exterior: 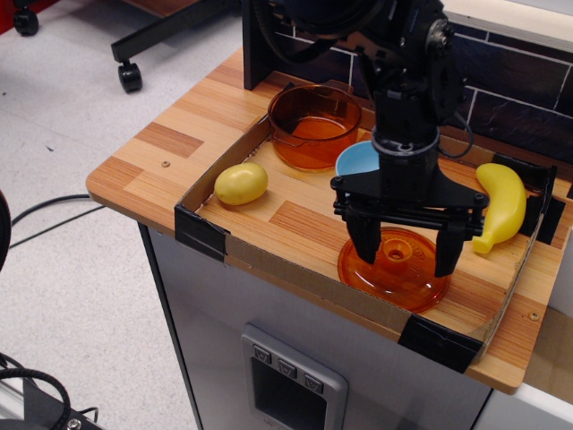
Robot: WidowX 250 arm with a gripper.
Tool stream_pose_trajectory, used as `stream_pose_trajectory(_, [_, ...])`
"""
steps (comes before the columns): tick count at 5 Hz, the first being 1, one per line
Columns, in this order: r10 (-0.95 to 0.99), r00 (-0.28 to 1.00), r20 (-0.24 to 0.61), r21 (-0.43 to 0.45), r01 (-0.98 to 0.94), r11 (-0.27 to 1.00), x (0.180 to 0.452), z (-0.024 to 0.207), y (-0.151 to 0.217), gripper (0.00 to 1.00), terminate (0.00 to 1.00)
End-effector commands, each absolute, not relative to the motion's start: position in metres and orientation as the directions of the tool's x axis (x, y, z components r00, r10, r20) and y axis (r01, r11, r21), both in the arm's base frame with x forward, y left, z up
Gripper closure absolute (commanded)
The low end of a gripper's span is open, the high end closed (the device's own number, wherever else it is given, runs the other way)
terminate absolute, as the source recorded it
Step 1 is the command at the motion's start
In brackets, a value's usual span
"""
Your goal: Put lid on pot
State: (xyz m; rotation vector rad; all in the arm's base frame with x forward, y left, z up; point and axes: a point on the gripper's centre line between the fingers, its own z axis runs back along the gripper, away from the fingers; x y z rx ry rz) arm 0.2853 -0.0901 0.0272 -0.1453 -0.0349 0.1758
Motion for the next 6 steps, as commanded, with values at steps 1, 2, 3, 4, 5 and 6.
stream_pose_trajectory(1, [0.189, 0.981, 0.042, -0.122, -0.183, 0.975, 0.294, 0.028, -0.086, 0.00, 0.00])
stream_pose_trajectory(2, [0.205, 0.978, 0.036, -0.136, -0.198, 0.971, 0.299, 0.031, -0.087, 0.00, 0.00])
stream_pose_trajectory(3, [0.221, 0.974, 0.041, -0.144, -0.213, 0.966, 0.302, 0.033, -0.087, 1.00, 0.00])
stream_pose_trajectory(4, [0.227, 0.973, 0.041, -0.139, -0.220, 0.966, 0.303, 0.035, -0.085, 1.00, 0.00])
stream_pose_trajectory(5, [0.226, 0.973, 0.044, -0.132, -0.218, 0.967, 0.302, 0.040, -0.085, 1.00, 0.00])
stream_pose_trajectory(6, [0.218, 0.975, 0.036, -0.144, -0.211, 0.967, 0.300, 0.053, -0.088, 1.00, 0.00])
